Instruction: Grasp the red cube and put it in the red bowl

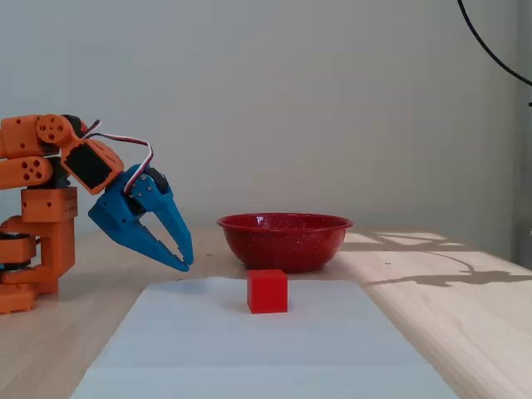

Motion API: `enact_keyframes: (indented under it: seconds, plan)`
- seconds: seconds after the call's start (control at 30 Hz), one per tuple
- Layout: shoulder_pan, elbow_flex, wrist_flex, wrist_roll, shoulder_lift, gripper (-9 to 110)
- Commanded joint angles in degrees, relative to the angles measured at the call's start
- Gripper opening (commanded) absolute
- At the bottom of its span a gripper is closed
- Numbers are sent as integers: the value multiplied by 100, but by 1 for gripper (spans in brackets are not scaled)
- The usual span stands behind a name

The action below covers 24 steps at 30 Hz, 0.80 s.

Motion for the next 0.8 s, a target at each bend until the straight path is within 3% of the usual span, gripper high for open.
enact_keyframes:
  seconds: [0.0, 0.27, 0.47, 0.77]
  plan:
    - [9, 79, 0, 0, 62, 0]
    - [18, 79, 0, 9, 62, 11]
    - [9, 79, 0, -26, 62, 0]
    - [18, 79, 0, 26, 62, 0]
